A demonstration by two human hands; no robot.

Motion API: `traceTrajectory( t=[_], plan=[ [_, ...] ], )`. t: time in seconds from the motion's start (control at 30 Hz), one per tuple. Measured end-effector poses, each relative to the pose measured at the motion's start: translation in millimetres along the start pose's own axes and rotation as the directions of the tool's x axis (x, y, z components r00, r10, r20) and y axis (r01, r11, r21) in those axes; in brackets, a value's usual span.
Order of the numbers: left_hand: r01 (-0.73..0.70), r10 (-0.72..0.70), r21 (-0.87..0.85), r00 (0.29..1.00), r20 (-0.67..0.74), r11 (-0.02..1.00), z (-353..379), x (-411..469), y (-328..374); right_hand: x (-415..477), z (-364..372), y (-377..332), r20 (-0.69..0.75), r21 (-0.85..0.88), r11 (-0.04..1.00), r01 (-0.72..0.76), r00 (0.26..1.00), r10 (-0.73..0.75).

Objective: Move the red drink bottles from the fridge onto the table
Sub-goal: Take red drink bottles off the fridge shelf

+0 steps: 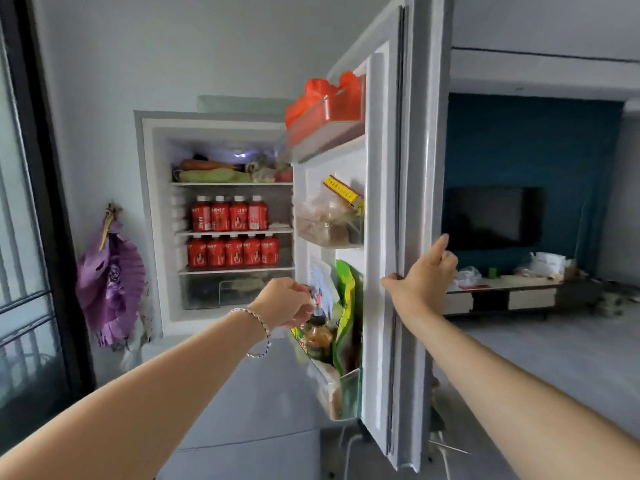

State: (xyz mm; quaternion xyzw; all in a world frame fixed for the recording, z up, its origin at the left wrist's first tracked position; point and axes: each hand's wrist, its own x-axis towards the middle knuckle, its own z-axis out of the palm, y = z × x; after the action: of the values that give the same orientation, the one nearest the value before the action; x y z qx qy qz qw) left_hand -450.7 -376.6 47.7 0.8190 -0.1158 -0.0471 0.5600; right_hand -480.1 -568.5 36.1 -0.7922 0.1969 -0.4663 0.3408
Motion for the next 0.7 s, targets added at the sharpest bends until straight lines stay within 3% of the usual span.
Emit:
traceTrajectory(
  t=[0.23,0.33,0.4,0.47,0.53,0.57,0.63,0.7],
  plan=[
    [-0.012,0.013,0.112,1.000,-0.004,0.994,50,34,10,64,-21,61,0.052,0.064,0.997,-0.050,0.998,0.046],
    [-0.014,0.018,0.153,0.999,-0.028,0.988,56,49,14,61,-24,66,-0.002,0.066,0.998,-0.019,1.000,0.019],
    [-0.015,0.023,0.186,0.999,-0.038,0.982,56,57,16,50,-25,63,-0.105,0.109,0.988,0.105,0.990,-0.094],
    [-0.025,0.036,0.215,0.998,-0.049,0.976,52,64,16,33,-23,50,-0.175,0.164,0.906,0.389,0.916,-0.362],
    [-0.029,0.050,0.250,0.996,-0.076,0.968,43,71,14,25,-14,29,-0.053,0.238,0.796,0.557,0.826,-0.562],
    [-0.031,0.059,0.280,0.994,-0.094,0.960,36,74,12,23,-7,17,0.089,0.282,0.788,0.547,0.803,-0.589],
    [-0.041,0.094,0.372,0.988,-0.125,0.927,19,80,5,22,14,-6,0.392,0.306,0.838,0.452,0.742,-0.544],
    [-0.044,0.130,0.471,0.980,-0.152,0.881,-4,87,-4,23,43,-23,0.588,0.241,0.880,0.409,0.660,-0.467]
  ],
)
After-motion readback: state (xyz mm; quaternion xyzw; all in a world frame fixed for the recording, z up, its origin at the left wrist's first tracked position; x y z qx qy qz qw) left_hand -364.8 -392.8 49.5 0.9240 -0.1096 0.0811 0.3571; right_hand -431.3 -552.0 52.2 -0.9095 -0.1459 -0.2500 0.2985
